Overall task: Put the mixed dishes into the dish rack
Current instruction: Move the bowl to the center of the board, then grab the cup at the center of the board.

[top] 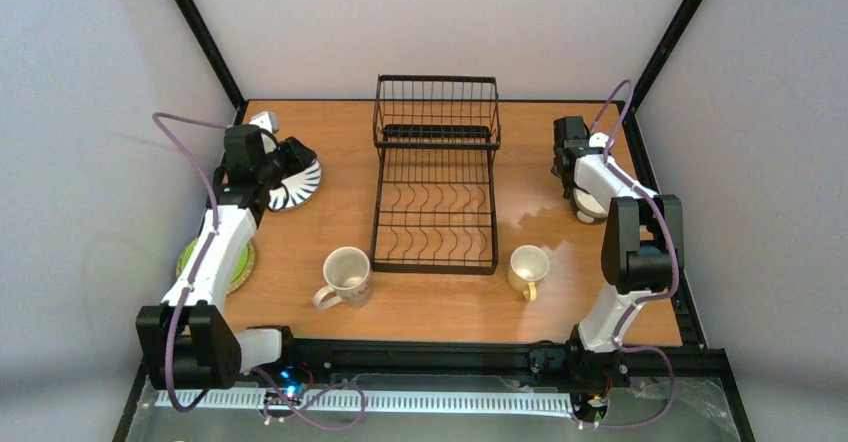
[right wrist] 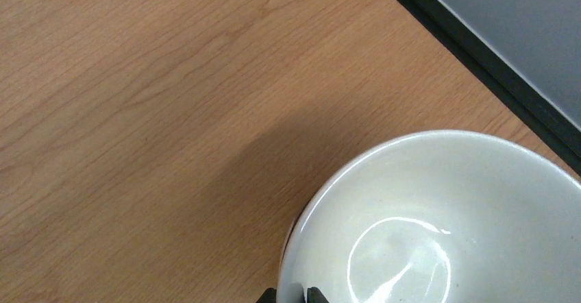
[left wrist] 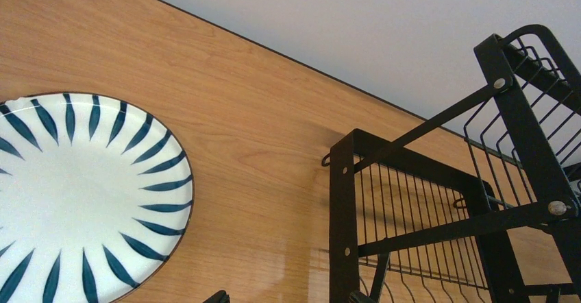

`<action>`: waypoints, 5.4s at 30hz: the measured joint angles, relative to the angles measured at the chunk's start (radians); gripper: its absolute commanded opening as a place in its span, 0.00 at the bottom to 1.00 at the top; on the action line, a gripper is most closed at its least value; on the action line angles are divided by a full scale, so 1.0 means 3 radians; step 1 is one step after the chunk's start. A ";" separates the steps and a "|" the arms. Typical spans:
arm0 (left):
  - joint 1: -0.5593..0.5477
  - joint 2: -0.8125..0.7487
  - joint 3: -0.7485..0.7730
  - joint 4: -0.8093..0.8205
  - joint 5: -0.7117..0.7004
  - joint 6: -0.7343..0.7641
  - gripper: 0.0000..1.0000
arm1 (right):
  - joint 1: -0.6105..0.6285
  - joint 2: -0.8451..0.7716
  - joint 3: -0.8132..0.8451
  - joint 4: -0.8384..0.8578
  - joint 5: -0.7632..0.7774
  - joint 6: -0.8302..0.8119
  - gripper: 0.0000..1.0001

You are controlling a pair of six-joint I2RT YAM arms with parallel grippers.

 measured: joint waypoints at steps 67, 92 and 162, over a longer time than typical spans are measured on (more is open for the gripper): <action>-0.0010 -0.0001 -0.0065 -0.0001 -0.0078 -0.0033 1.00 | -0.0013 -0.0109 0.0006 -0.0117 0.0107 0.0027 0.02; -0.0010 0.0189 -0.0086 0.0001 -0.0080 -0.0089 1.00 | -0.0013 0.0298 0.0459 -0.0123 0.0031 -0.0064 0.03; -0.0015 -0.0015 0.0083 -0.0233 -0.0328 -0.0136 1.00 | 0.0000 0.0596 0.1498 0.0010 -0.0622 -0.0291 0.99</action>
